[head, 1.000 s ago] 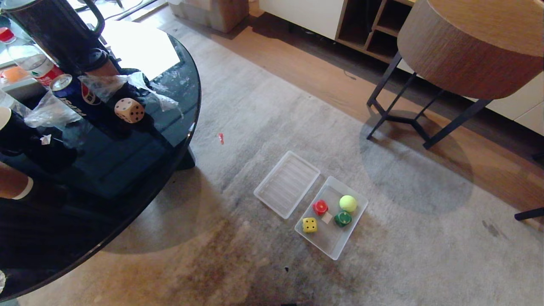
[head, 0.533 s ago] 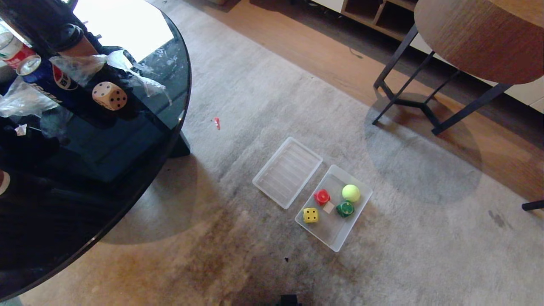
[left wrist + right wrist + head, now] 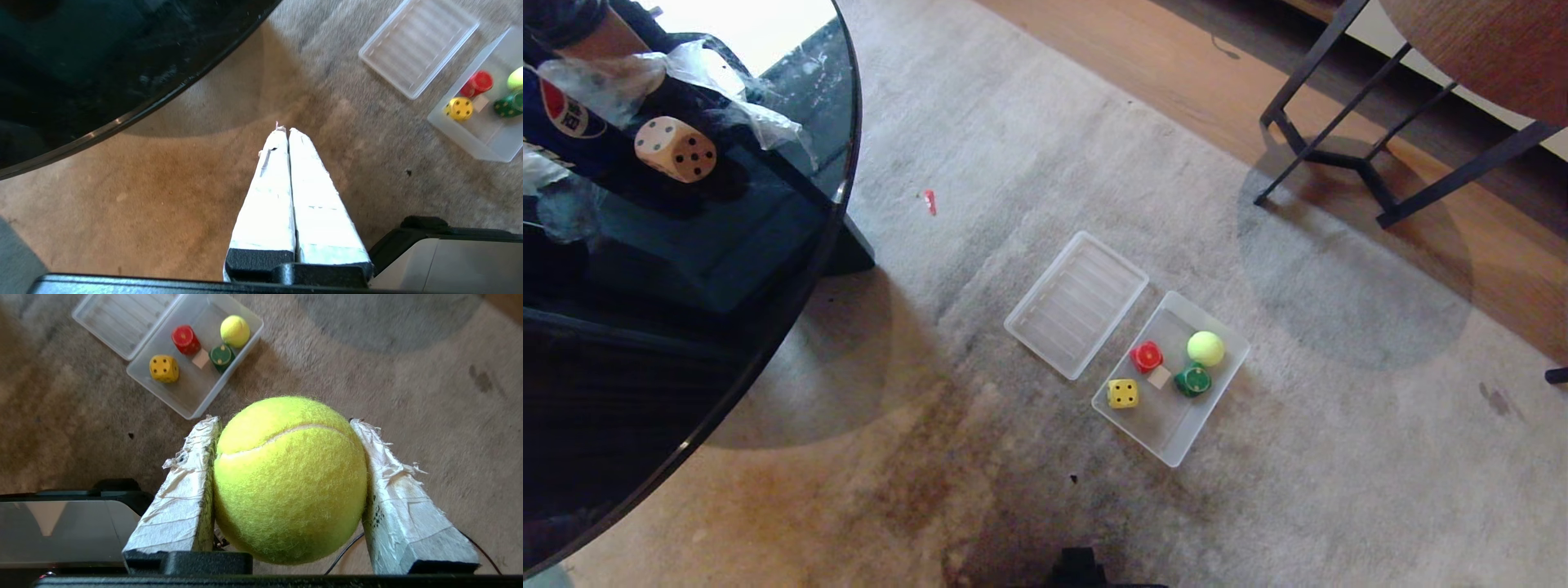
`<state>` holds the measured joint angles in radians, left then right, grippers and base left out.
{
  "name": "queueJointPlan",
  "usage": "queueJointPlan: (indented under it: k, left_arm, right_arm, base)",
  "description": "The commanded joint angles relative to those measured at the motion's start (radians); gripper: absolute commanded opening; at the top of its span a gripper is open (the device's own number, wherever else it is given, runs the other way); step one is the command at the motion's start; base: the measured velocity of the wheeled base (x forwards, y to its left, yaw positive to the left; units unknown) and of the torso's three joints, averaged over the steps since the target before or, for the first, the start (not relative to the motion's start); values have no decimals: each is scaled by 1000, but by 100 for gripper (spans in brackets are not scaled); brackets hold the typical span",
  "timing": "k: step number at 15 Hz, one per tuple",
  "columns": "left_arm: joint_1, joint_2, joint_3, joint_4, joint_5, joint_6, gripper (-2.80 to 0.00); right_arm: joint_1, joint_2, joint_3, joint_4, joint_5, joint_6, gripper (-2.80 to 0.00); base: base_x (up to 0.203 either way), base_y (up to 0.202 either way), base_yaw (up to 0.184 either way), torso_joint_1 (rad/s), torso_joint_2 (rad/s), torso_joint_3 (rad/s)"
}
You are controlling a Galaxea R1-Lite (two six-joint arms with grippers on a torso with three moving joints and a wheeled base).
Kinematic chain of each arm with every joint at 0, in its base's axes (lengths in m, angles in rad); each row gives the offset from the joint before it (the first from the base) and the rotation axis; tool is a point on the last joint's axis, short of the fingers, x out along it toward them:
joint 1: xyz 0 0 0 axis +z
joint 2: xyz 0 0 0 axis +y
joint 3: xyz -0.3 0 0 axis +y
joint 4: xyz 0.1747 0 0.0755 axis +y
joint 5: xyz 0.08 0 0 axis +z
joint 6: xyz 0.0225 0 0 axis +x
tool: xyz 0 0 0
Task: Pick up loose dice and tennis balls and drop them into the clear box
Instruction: Put the ball in the box
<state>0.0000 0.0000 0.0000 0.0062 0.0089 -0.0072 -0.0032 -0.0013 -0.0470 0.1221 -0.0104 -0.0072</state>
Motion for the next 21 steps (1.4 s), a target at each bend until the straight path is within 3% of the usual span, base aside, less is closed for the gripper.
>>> queueJointPlan:
  k: [1, 13, 21]
  left_arm:
    - [0, 0, 0, 0, 0, 0, -280]
    - [0, 0, 0, 1, 0, 0, -280]
    - [0, 0, 0, 0, 0, 0, -280]
  right_arm:
    - [0, 0, 1, 1, 0, 0, -280]
    - [0, 0, -1, 2, 0, -7, -280]
    - [0, 0, 1, 1, 1, -7, -280]
  base:
    - [0, 0, 0, 3, 7, -197]
    - [0, 0, 0, 2, 3, -199]
    - [0, 0, 0, 1, 3, -18]
